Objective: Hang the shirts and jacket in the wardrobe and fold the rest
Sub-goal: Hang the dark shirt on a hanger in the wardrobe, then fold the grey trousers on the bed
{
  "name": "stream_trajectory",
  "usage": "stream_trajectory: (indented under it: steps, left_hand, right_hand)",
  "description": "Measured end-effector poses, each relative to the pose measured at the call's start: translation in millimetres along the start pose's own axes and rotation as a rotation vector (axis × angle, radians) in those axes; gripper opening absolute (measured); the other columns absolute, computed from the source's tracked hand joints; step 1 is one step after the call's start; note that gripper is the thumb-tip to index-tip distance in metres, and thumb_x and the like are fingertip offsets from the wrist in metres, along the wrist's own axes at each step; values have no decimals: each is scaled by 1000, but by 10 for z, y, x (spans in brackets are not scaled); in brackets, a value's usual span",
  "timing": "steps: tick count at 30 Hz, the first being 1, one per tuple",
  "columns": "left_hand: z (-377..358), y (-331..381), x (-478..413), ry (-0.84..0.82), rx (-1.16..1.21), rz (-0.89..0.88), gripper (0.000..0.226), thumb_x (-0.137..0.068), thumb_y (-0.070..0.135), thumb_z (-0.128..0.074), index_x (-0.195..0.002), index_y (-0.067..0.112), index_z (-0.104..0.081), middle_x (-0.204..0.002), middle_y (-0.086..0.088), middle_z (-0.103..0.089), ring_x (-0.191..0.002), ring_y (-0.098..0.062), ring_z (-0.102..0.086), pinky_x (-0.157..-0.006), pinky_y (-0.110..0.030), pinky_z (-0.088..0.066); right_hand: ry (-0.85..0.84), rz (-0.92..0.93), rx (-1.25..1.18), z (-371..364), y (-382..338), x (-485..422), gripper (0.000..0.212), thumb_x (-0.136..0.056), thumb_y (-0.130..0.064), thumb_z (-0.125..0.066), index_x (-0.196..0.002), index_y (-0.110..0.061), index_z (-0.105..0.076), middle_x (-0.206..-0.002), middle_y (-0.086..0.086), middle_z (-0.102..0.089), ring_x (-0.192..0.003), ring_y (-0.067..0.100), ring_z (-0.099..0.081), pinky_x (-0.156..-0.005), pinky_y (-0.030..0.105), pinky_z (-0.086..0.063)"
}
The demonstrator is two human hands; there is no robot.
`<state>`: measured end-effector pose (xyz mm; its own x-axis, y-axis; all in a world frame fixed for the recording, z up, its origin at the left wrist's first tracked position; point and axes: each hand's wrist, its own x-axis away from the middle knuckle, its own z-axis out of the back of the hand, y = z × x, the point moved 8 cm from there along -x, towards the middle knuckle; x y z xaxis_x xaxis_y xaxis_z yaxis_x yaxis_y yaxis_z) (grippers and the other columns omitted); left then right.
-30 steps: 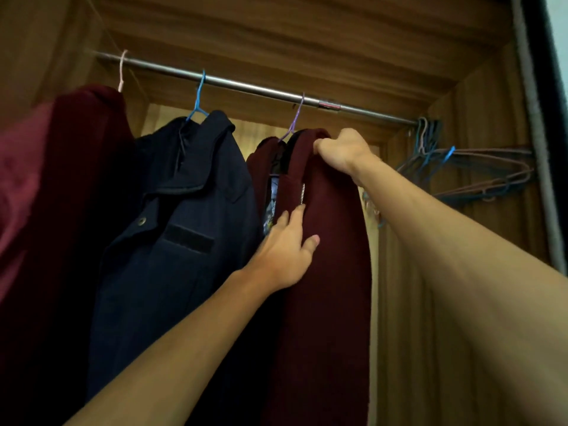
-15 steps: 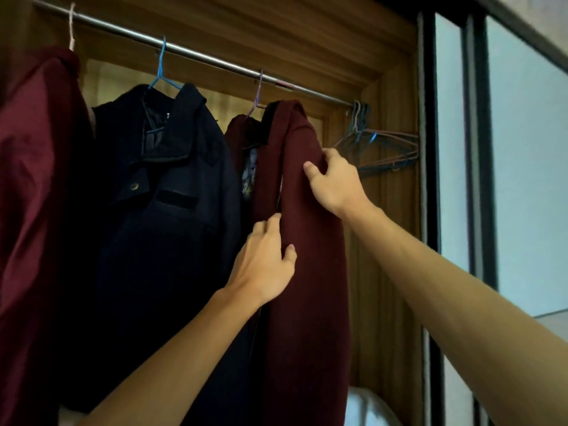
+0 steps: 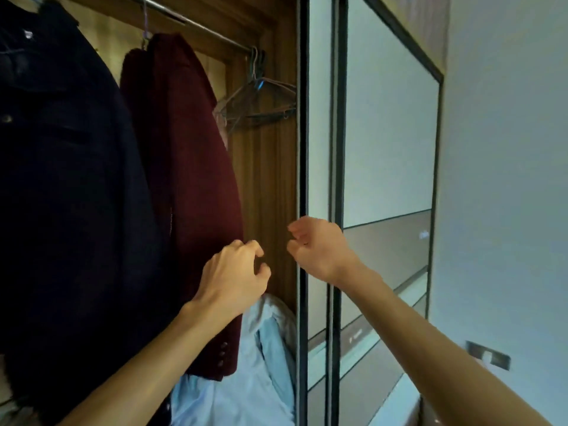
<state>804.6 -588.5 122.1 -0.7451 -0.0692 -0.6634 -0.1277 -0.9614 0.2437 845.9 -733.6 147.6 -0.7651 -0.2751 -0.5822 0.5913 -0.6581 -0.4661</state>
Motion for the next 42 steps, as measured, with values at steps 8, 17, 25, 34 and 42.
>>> stream_trajectory:
  steps: [8, 17, 25, 34, 42]
  left_hand:
    - [-617, 844, 841, -202, 137, -79, 20, -88, 34, -63, -104, 25, -69, -98, 7, -73, -97, -20, -67, -78, -32, -51]
    - [-783, 2415, 1970, -433, 355, -251, 23, -91, 36, -62, -111, 25, -67, -104, 6, -71, -94, -15, -65, -80, -28, -51]
    - [-720, 3942, 2947, -598, 494, -467, 22, -91, 37, -60, -111, 31, -66, -110, 8, -72, -99, -15, -66, -88, -31, -53]
    - [-564, 5603, 3834, -701, 679, -797, 18, -91, 34, -60, -107, 32, -67, -98, 13, -69, -93, -11, -66, -79, -27, -50]
    - [-397, 6849, 4978, -887, 821, -1162, 25, -91, 39, -57, -113, 30, -66, -92, 13, -67, -88, -7, -65, -81, -29, -54]
  right_hand:
    - [7, -198, 186, 641, 757, 1429, 37, -93, -21, -58, -129, -12, -61, -125, 4, -66, -111, 20, -62, -97, 32, -50]
    - [115, -445, 349, 1918, 1105, 3265, 38, -94, -20, -58, -131, -13, -60, -126, 2, -66, -111, 17, -62, -98, 28, -49]
    - [214, -718, 438, 2967, 1218, 4926, 40, -94, -22, -57, -134, -15, -57, -127, -1, -64, -114, 14, -58, -93, 24, -45]
    - [436, -975, 583, 4025, 1244, 6403, 37, -91, -24, -61, -126, -13, -64, -122, 2, -67, -115, 19, -60, -97, 27, -44]
    - [558, -1241, 703, 4515, 1119, 7663, 36, -92, -25, -62, -126, -15, -63, -120, 0, -65, -110, 16, -61, -92, 24, -48]
